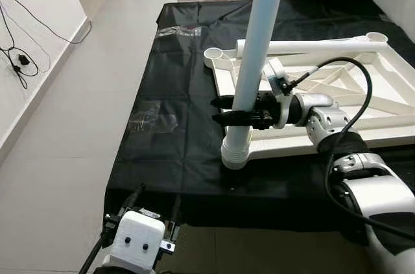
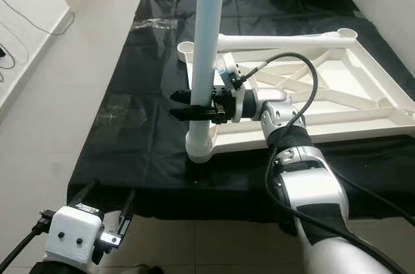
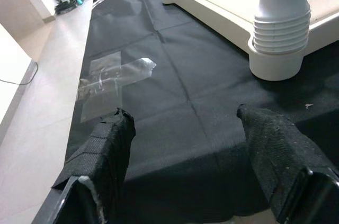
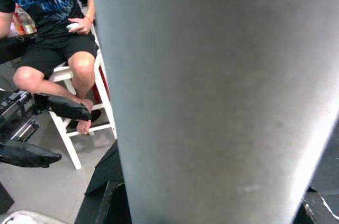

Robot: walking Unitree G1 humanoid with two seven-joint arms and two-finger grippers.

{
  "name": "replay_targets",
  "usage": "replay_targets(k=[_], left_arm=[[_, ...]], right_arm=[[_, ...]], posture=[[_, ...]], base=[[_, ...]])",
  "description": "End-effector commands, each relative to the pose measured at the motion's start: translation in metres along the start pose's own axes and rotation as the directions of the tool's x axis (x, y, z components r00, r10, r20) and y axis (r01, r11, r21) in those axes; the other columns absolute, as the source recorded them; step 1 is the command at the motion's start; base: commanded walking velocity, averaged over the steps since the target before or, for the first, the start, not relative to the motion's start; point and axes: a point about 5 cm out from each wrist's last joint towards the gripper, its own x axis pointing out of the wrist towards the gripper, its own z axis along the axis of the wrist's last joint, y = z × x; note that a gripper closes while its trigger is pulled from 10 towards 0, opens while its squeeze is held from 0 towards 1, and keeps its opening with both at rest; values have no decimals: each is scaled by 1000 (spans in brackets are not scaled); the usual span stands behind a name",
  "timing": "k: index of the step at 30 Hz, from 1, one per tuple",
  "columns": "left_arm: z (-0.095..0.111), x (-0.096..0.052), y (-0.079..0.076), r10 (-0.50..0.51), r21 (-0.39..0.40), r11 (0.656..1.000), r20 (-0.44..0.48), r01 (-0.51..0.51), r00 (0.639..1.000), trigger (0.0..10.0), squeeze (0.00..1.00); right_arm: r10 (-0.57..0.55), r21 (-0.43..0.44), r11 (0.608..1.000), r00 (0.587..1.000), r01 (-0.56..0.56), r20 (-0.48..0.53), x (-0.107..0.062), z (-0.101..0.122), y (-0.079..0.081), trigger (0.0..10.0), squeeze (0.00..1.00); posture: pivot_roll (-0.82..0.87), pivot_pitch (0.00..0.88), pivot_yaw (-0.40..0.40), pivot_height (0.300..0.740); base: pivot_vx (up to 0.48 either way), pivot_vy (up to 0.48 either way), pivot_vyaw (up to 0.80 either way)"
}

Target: Building children table

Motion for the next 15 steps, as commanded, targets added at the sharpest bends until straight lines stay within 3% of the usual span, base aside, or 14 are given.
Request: replay_targets(k=[1, 15], left_arm=[[5, -4, -19, -70, -65, 995, 0, 70, 998, 10000, 0], [6, -3, -20, -65, -63, 996, -3, 65, 998, 10000, 0]], right_arm=[[14, -2, 1000, 999, -14, -39, 2, -3, 0, 10000, 0], [53, -54, 997, 995, -57, -79, 15, -9, 2, 10000, 0]], posture=[[168, 252, -2, 740], [167, 257, -11, 740]], base=[[0, 0, 0], [0, 0, 0]])
